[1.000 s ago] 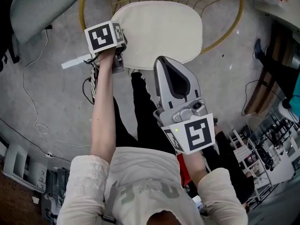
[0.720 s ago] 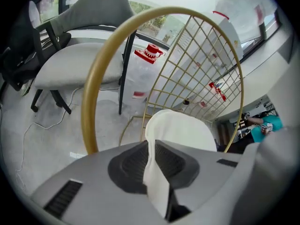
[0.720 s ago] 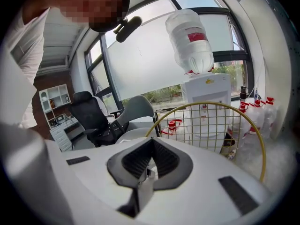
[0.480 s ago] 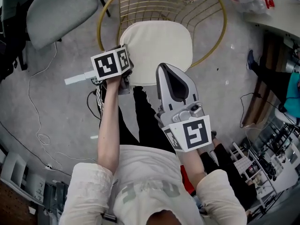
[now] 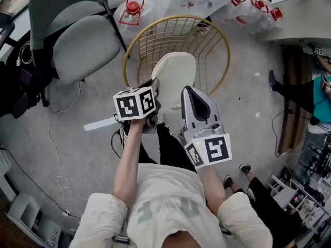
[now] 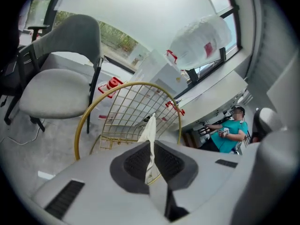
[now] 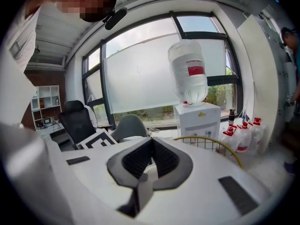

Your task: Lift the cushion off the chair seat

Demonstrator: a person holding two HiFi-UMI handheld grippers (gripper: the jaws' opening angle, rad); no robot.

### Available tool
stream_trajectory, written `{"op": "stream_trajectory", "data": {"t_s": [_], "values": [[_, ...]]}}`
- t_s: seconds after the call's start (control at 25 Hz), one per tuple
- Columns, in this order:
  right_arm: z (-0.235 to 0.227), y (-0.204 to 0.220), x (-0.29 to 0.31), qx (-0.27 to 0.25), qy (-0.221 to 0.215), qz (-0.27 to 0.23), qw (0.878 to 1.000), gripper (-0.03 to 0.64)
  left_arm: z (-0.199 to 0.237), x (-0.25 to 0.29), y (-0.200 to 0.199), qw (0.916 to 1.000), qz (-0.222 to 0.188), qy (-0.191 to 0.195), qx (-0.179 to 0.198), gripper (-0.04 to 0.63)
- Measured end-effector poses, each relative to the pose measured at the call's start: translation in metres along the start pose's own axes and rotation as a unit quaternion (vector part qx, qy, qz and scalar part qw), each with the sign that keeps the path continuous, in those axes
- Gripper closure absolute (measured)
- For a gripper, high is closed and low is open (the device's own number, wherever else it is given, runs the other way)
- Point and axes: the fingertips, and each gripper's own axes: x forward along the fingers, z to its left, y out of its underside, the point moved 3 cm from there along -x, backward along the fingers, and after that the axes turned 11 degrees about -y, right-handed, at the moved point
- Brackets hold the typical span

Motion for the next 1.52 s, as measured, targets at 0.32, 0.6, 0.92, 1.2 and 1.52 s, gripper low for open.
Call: {"op": "stream_trajectory", "data": {"t_s": [0.32, 0.6, 0.92, 1.2, 1.52], "values": [[-0.004, -0.063, -0.026, -0.011, 0.066, -0.075, 0.995, 0.603, -0.062, -0.099, -0.071, 0.9882, -0.117, 0.042, 0.09, 0.565], [0.001, -0.122, -0.054, -0.035, 0.103, -0.149, 0.983, 0.603, -0.115, -0.201, -0.144, 0.9563, -0.255, 0.118, 0.081, 0.565], [0.015, -0.188, -0.079, -0.094, 0.118, -0.241, 0.959, 0.603, -0.166, -0.279, -0.178, 0.9069, -0.363, 0.192, 0.096, 0.565], [0.018, -0.224, -0.112, -0.097, 0.123, -0.286, 0.945, 0.603, -0.186, -0.308, -0.181, 0.8816, -0.414, 0.212, 0.08, 0.565], [0.025, -0.249, -0.131, -0.117, 0.112, -0.314, 0.935, 0.603, -0.203, -0.339, -0.182, 0.8607, -0.446, 0.231, 0.084, 0.565]]}}
